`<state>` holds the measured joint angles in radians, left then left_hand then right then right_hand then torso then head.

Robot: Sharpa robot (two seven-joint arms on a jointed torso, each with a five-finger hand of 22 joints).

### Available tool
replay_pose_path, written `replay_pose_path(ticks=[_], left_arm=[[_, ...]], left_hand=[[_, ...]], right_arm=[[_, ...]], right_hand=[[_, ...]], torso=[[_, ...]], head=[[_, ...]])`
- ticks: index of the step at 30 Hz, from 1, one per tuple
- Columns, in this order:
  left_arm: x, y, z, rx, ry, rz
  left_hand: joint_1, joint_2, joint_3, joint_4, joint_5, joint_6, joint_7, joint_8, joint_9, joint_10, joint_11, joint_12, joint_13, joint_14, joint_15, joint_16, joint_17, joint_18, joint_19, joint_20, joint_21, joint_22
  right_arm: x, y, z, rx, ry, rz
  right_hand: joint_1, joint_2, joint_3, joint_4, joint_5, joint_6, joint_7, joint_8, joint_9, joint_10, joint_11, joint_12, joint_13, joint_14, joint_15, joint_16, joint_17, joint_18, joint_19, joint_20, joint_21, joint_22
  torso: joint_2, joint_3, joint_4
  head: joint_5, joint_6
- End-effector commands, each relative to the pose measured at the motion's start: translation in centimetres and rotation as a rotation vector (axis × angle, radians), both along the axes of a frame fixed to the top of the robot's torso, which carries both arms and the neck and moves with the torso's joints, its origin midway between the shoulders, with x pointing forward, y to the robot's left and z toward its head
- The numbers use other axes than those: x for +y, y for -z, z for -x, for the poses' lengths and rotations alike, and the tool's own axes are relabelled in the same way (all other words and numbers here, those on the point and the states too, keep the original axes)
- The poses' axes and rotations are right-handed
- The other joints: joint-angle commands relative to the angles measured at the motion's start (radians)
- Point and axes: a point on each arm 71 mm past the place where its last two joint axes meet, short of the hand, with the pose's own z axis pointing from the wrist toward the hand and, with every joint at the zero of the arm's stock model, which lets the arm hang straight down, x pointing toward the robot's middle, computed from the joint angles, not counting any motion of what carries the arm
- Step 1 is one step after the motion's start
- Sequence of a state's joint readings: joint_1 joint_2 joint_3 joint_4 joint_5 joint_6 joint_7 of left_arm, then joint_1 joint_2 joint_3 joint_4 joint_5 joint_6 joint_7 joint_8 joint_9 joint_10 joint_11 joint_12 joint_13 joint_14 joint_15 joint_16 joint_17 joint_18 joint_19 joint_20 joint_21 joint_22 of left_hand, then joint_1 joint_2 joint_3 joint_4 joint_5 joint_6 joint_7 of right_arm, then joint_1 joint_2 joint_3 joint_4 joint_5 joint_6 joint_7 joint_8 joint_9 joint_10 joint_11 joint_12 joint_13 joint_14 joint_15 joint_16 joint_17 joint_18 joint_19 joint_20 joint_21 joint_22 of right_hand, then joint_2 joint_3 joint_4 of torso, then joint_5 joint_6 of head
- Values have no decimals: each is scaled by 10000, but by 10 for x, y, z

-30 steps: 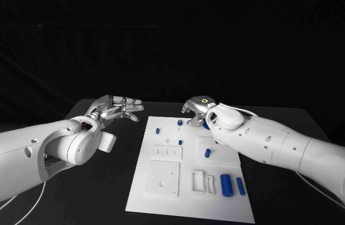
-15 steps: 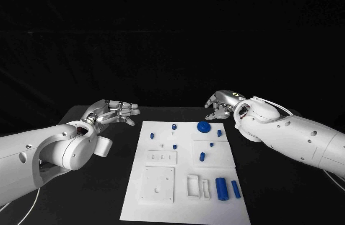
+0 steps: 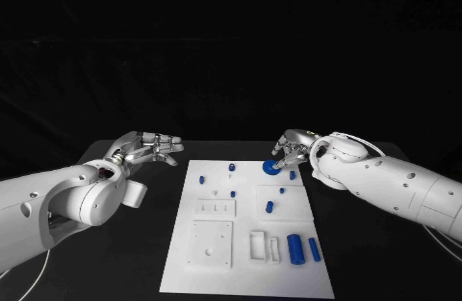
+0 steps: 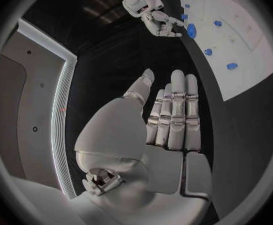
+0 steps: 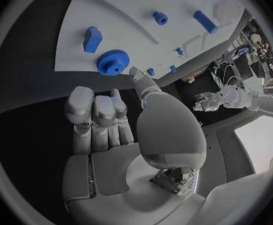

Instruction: Assemble the parts on the task board

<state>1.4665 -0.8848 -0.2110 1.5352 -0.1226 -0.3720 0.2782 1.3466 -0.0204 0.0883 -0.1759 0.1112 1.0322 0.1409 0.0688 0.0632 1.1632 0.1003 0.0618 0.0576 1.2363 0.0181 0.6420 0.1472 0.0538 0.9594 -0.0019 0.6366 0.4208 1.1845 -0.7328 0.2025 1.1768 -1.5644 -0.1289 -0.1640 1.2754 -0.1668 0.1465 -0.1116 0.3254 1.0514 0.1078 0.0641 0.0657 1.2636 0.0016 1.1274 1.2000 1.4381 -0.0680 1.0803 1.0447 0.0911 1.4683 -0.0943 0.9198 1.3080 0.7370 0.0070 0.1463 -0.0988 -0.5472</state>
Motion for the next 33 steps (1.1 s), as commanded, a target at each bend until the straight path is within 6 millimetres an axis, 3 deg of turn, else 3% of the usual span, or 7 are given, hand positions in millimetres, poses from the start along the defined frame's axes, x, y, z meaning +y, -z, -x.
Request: replay_pose_path(ticks=[1, 33], left_arm=[[-2, -2, 0, -97, 200, 8], [-5, -1, 0, -66, 317, -41]], left_hand=[[97, 27, -75, 3, -21, -75, -2, -19, 5, -11, -12, -23, 8, -48, -4, 18, -8, 59, -23, 18, 39, -12], [103, 28, -85, 26, -22, -83, 0, -21, 4, -35, -6, -21, 9, -49, 1, 19, -13, 62, -36, 24, 48, -16]], right_arm=[[1, 7, -1, 423, -141, 198], [2, 24, -16, 503, 251, 294]], right_hand=[[105, -28, 20, 53, 73, -55, -15, -12, 14, 75, 17, 56, 31, 103, 0, 79, 46, 16, 343, 76, 62, 1130], [54, 26, 334, 12, 47, -124, 9, -13, 7, 66, 29, 31, 80, 124, 11, 80, 206, 26, 286, 91, 244, 1134]], torso=[[11, 44, 50], [0, 36, 9]], head=[[-42, -53], [65, -158]])
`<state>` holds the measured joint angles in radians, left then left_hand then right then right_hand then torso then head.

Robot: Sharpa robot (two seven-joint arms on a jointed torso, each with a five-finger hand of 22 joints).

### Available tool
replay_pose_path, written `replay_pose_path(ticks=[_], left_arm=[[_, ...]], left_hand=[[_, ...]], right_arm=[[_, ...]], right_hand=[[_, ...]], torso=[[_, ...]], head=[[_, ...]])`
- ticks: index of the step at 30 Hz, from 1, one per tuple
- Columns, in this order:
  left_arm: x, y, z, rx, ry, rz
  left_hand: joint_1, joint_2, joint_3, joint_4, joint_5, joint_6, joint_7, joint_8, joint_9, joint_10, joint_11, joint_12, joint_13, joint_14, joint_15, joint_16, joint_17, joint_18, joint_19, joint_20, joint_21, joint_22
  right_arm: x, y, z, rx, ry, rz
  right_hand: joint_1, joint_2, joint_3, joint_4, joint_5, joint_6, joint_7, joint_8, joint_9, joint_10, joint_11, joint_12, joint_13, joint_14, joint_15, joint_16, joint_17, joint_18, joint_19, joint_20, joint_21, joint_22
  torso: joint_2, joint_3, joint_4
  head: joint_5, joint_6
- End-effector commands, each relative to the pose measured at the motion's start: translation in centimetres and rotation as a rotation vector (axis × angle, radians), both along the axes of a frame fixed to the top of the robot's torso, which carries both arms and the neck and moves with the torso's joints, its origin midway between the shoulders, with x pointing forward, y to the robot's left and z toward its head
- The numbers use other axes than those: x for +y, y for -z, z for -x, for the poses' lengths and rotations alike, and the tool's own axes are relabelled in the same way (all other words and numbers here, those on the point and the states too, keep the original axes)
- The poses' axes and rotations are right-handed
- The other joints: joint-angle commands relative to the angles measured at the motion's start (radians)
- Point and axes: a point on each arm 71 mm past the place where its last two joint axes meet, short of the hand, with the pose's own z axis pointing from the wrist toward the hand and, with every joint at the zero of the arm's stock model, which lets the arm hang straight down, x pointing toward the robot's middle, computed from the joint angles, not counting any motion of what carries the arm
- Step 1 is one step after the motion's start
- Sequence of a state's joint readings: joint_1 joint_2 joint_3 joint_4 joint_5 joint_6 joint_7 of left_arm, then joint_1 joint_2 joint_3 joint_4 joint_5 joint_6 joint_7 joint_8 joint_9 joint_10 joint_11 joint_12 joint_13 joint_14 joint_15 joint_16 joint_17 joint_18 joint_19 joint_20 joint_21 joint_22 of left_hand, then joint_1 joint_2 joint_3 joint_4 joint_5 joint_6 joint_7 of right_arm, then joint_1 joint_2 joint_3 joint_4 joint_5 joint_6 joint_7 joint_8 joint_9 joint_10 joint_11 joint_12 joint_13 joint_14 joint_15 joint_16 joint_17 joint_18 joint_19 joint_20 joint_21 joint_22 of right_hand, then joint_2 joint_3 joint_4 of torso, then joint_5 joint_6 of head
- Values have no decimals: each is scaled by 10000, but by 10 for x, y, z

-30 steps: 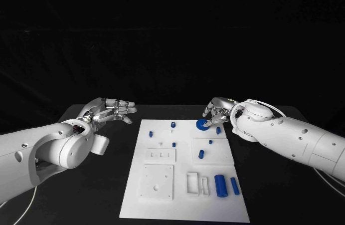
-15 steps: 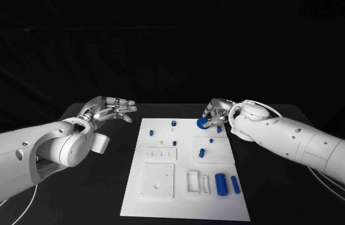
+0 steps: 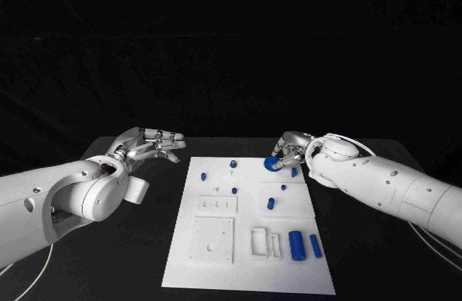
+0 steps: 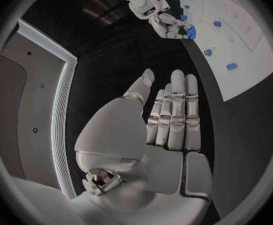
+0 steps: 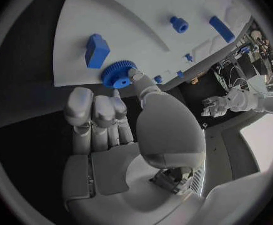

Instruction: Assemble the parts on the task board

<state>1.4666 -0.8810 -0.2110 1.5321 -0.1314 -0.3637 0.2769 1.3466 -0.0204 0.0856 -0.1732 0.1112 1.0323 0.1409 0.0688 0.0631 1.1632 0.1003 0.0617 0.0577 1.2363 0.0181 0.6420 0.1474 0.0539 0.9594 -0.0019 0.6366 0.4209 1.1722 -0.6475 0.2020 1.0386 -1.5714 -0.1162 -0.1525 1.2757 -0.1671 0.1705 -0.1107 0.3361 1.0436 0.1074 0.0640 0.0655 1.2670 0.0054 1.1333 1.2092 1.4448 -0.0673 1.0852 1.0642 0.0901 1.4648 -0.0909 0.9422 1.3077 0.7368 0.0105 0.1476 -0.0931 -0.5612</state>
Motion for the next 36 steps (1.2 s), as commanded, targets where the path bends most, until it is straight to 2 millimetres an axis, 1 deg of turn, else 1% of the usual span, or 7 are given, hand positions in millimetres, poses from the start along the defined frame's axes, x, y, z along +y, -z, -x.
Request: replay_pose_path(ticks=[1, 11, 18, 21, 25, 29, 36], left_arm=[[-3, -1, 1, -37, 208, 17], [-3, -1, 1, -27, 237, 1], [-3, -1, 1, -16, 232, -8], [-3, -1, 1, -17, 246, -18], [-3, -1, 1, -13, 256, -26], [-3, -1, 1, -18, 249, -29], [-3, -1, 1, -24, 246, -28]], left_hand=[[103, 28, -58, -1, -22, -83, 0, -21, 5, -36, -6, -20, 9, -49, 1, 19, -15, 61, -36, 24, 48, -17], [103, 28, -58, -1, -22, -83, 0, -21, 5, -36, -6, -20, 9, -49, 1, 19, -15, 61, -36, 24, 48, -17], [112, 31, -60, 20, -18, -78, 0, -21, 4, -48, -3, -21, 8, -51, 2, 22, -16, 62, -37, 25, 49, -24], [112, 31, -60, 20, -18, -78, 0, -21, 4, -48, -3, -21, 8, -51, 2, 22, -16, 62, -37, 25, 49, -24], [112, 31, -60, 20, -18, -78, 0, -21, 4, -48, -3, -21, 8, -51, 2, 22, -16, 62, -37, 25, 49, -24], [112, 31, -60, 20, -18, -78, 0, -21, 4, -48, -3, -21, 8, -51, 2, 22, -16, 62, -37, 25, 49, -24], [125, 36, -50, 21, -11, -77, 0, -22, 4, -55, -2, -21, 9, -52, 1, 23, -17, 65, -37, 24, 55, -25]], right_arm=[[0, 3, 0, 137, -124, 181], [2, 13, 1, 582, -240, 335], [3, 17, 2, 801, -302, 442], [4, 19, 4, 918, -363, 517], [6, 19, 5, 832, -433, 636], [11, 14, 8, 193, -510, 935], [21, 4, 13, -748, -614, 1202]], right_hand=[[51, 28, 94, 2, -61, -46, 12, -12, 8, 33, -9, -28, -12, 57, 4, 31, 11, 36, 321, 57, 20, 1138], [-54, 75, 355, -103, 20, 184, -32, -22, 3, 76, -40, 21, 47, 63, -17, 39, 73, 16, 307, 38, 105, 1152], [-291, 90, 1221, -421, 96, 491, -90, -17, 5, 93, -94, 26, 90, 71, -56, 24, 122, -21, 286, -5, 175, 1156], [-349, 78, 1329, -479, 481, 539, -102, -16, 6, 87, -106, 23, 96, 73, -64, 26, 135, -31, 281, -11, 189, 1159], [-438, 80, 1426, -568, 739, 602, -117, -16, 5, 99, -119, 30, 113, 78, -76, 31, 158, -42, 278, -26, 208, 1160], [-546, 75, 1521, -589, 1170, 730, -158, -16, 7, 163, -157, 87, 160, 84, -103, 37, 176, -46, 288, -49, 254, 1169], [-672, 0, 1960, -615, 1377, 980, -234, -21, 8, 256, -226, 137, 223, 93, -157, 40, 198, -69, 316, -99, 396, 1196]], torso=[[2, 1, -6], [-8, 2, -2], [-1, -4, -16], [-2, -10, -16], [-5, -9, -18], [-15, -7, -15], [-21, -21, -14]], head=[[7, -20], [19, -75], [28, -86], [37, -90], [40, -87], [50, -77], [76, -54]])
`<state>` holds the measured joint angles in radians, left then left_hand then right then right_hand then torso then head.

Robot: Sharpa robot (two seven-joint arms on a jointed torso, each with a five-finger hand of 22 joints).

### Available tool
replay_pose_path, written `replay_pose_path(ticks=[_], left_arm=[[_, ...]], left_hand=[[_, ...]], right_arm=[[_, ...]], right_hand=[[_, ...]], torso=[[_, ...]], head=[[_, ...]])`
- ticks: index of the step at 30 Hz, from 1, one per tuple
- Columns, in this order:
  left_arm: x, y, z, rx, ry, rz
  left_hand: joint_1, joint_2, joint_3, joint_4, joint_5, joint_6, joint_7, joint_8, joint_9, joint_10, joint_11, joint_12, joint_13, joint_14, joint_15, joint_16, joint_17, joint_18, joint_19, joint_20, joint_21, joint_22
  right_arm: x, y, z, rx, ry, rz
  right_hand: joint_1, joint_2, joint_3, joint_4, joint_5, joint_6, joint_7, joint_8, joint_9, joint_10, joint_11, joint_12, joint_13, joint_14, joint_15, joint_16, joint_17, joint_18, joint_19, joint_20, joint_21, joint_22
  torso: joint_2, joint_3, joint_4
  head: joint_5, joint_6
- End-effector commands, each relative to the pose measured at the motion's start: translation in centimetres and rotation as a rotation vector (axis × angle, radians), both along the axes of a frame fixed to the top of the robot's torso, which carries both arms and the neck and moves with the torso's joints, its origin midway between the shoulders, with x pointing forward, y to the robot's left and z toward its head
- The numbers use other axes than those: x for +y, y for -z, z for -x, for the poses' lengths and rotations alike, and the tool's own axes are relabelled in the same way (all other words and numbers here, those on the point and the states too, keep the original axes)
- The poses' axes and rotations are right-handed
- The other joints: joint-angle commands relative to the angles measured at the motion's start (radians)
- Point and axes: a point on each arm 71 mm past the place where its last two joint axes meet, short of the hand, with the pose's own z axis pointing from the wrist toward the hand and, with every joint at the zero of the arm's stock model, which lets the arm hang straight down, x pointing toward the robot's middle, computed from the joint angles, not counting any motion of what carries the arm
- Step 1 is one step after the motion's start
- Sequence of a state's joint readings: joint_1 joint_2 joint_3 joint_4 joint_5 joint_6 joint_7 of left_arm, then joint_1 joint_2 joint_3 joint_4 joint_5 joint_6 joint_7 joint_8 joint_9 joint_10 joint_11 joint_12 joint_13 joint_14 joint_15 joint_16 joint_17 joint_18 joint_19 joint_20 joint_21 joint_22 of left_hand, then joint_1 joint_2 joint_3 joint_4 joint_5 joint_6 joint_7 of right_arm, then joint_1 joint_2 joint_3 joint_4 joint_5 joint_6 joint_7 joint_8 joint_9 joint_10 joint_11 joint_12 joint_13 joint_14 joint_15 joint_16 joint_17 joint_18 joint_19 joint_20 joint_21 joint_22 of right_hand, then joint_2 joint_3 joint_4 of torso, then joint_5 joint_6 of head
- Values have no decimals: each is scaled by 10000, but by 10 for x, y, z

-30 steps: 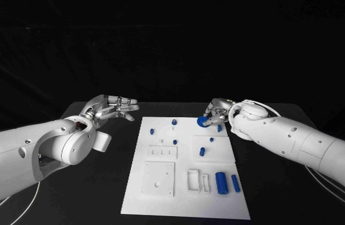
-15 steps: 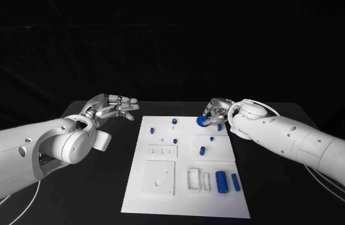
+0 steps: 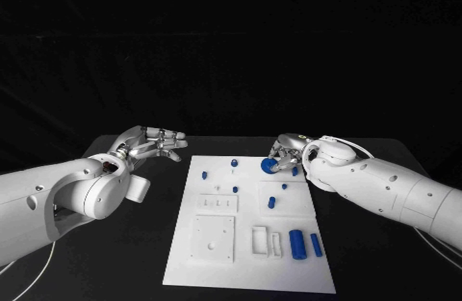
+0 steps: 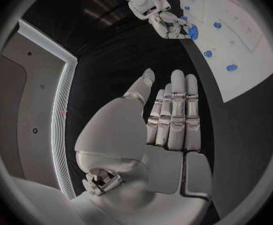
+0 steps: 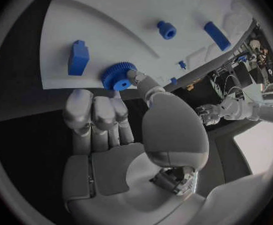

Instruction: Assemble the parts on the task board

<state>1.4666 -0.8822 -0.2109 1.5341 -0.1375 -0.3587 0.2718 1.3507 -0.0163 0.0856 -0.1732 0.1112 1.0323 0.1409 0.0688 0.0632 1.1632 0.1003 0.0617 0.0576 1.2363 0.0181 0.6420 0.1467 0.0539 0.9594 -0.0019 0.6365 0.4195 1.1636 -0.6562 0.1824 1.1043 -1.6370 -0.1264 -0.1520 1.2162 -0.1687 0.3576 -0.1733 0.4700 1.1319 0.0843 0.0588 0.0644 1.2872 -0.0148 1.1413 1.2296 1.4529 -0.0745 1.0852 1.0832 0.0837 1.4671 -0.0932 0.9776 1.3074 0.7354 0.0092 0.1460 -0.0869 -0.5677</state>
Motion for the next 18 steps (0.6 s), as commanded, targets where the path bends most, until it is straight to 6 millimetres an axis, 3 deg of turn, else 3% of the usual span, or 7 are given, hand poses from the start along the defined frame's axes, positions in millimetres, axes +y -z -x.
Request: replay_pose_path(ticks=[1, 8, 18], left_arm=[[-3, -1, 1, -49, 179, 22], [-2, -1, 1, -56, 148, 18], [-2, -2, 1, -60, 145, 20]], left_hand=[[85, -4, -50, 21, -11, -78, 1, -22, 4, -55, -2, -21, 9, -53, 1, 23, -10, 65, -37, 24, 56, -10], [85, -4, -50, 21, -11, -78, 1, -22, 4, -55, -2, -21, 9, -53, 1, 23, -10, 65, -37, 24, 56, -10], [85, -4, -50, 21, -11, -78, 1, -22, 4, -55, -2, -21, 9, -53, 1, 23, -10, 65, -37, 24, 56, -10]], right_arm=[[3, -1, 3, -602, 72, 631], [17, -11, 12, -1233, -196, 485], [52, -28, 25, -2261, -766, 432]], right_hand=[[-98, -1, 150, 16, 55, 128, -12, 33, 18, 67, -31, 67, 31, 18, -90, 47, 14, -9, 293, -82, 57, 1200], [-154, -29, 216, 69, 30, 214, -38, 39, 23, 96, -44, 68, 44, 18, -100, 31, 1, -24, 303, -93, 132, 1216], [-98, -138, 410, 118, -303, 283, -57, 34, 19, 118, -58, 39, 52, 22, -112, 37, 3, -37, 301, -109, 180, 1222]], torso=[[-4, -5, 2], [-10, -6, -18], [6, 2, 22]], head=[[16, 16], [72, 81], [128, 104]])
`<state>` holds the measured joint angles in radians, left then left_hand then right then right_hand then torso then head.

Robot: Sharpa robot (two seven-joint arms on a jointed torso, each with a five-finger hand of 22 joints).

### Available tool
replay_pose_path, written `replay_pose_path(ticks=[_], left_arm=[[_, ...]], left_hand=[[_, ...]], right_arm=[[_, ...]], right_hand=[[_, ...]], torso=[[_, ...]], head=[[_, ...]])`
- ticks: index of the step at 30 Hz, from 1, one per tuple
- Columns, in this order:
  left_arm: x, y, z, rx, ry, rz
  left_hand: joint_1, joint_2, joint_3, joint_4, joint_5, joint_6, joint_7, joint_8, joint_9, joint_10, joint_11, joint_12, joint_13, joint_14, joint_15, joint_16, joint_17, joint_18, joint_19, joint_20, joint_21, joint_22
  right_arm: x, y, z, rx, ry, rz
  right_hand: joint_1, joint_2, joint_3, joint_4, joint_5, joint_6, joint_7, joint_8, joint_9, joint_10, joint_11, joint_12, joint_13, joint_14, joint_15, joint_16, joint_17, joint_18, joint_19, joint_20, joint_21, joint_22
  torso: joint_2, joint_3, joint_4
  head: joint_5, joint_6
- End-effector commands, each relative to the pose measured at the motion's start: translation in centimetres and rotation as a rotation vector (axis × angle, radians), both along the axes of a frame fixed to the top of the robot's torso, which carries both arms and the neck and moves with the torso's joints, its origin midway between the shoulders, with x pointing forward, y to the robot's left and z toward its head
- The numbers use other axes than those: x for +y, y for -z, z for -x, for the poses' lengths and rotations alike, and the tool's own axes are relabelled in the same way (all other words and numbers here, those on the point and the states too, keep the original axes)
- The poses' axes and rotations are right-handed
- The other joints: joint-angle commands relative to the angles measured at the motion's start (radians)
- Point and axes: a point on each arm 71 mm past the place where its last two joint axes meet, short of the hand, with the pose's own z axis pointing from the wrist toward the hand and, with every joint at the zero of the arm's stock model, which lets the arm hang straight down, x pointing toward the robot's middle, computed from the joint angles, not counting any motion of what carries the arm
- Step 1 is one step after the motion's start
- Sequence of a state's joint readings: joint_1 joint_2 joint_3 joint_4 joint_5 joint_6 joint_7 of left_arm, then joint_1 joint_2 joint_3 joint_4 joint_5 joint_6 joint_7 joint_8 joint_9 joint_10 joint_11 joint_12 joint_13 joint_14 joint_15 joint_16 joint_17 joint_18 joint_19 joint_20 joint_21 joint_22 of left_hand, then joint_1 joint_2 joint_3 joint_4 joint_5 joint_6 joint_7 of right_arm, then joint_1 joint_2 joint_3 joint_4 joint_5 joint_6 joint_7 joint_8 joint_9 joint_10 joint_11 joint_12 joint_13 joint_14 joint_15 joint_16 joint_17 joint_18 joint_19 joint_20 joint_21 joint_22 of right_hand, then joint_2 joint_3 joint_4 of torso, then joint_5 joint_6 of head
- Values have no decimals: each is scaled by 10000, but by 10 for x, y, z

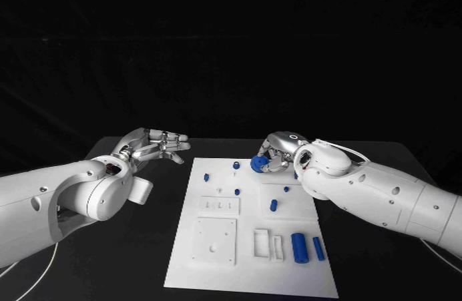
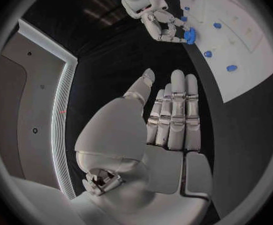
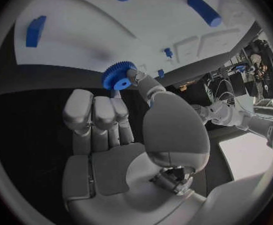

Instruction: Assemble the parts on the task board

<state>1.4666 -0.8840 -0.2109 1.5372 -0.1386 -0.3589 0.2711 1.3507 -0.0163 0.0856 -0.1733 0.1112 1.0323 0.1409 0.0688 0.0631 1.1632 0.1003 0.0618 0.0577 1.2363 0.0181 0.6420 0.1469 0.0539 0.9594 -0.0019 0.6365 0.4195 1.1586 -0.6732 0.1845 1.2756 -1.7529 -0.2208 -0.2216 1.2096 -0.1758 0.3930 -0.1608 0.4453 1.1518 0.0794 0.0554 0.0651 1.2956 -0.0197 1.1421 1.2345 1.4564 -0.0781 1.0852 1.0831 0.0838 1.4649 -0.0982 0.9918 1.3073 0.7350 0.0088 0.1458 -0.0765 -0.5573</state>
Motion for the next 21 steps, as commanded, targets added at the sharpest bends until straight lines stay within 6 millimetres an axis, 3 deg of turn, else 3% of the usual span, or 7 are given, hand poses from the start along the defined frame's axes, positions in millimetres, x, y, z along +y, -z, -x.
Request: replay_pose_path(ticks=[1, 8, 19, 21], left_arm=[[-2, -2, 1, -63, 135, 25], [-4, -2, 1, -59, 161, 29], [-7, -2, 1, -47, 233, 34], [-7, -2, 1, -43, 248, 35]], left_hand=[[84, -4, -50, 22, -11, -78, 1, -22, 4, -55, -2, -21, 9, -53, 1, 23, -11, 65, -37, 24, 56, -11], [84, -4, -50, 22, -11, -78, 1, -22, 4, -55, -2, -21, 9, -53, 1, 23, -11, 65, -37, 24, 56, -11], [96, -10, -38, 23, -2, -74, 2, -21, 5, -81, 4, -22, 8, -47, 1, 28, -11, 70, -41, 24, 71, -11], [96, -10, -38, 23, -2, -74, 2, -21, 5, -81, 4, -22, 8, -47, 1, 28, -11, 70, -41, 24, 71, -11]], right_arm=[[11, -7, 3, -818, 22, 234], [37, -8, 7, -1053, -383, 225], [64, 7, 4, -924, -717, 498], [67, 10, 3, -878, -735, 583]], right_hand=[[-31, -71, 59, -5, -69, 83, -7, 68, 12, 34, -9, 30, 3, -14, -76, 37, 4, -38, 322, -58, 37, 1222], [-22, -83, 90, 21, -140, 81, -7, 67, 11, 27, -6, 10, -6, -17, -76, 25, -7, -41, 323, -58, 60, 1227], [-17, -95, 130, 49, -149, 70, -3, 66, 10, 25, -2, -14, -21, -21, -77, 0, -31, -38, 315, -58, 33, 1219], [-23, -103, 135, 67, -157, 57, -1, 66, 9, 23, 0, -23, -27, -20, -77, -8, -39, -37, 315, -58, 26, 1217]], torso=[[12, 4, 25], [19, 10, 35], [17, 13, 44], [18, 4, 69]], head=[[28, 0], [83, -5], [136, -39], [138, -45]])
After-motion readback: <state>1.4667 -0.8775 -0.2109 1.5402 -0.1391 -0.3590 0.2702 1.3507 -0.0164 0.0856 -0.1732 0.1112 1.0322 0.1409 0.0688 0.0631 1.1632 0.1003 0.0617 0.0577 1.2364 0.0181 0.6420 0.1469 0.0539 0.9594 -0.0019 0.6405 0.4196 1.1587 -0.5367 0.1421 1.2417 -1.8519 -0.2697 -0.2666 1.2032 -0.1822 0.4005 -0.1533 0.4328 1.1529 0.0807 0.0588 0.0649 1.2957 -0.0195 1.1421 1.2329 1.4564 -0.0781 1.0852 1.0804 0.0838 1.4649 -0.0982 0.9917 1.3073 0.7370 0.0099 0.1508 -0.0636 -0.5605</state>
